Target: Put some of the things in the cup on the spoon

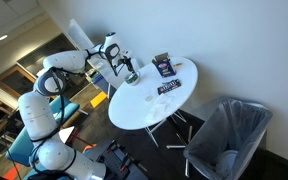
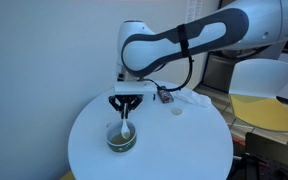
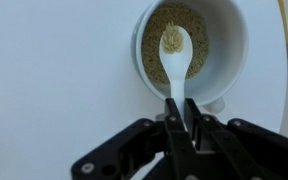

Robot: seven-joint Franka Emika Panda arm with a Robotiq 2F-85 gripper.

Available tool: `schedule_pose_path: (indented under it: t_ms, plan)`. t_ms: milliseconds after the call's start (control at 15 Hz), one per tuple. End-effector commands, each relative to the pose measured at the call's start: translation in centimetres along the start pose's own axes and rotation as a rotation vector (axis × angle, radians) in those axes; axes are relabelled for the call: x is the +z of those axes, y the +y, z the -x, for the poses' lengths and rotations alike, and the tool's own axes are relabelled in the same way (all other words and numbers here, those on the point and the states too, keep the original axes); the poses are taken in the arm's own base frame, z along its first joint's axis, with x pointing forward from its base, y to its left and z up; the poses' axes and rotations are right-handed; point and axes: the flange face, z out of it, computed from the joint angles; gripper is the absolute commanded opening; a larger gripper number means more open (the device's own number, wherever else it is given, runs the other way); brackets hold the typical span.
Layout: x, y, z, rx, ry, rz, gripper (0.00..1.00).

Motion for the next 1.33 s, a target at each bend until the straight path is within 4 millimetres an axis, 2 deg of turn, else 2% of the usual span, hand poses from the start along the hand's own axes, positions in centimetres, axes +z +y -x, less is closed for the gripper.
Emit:
schedule_pose_path:
  t_ms: [0, 800, 1267]
  plan:
    - [-0.7, -0.5, -0.5, 0.058, -0.05, 0.024, 0.03]
    - [-0.7, -0.6, -2.0, 0.172, -0.169, 0.12, 0.03]
    - [-2.1, -0.8, -3.0, 0.195, -0.223, 0.101, 0.03]
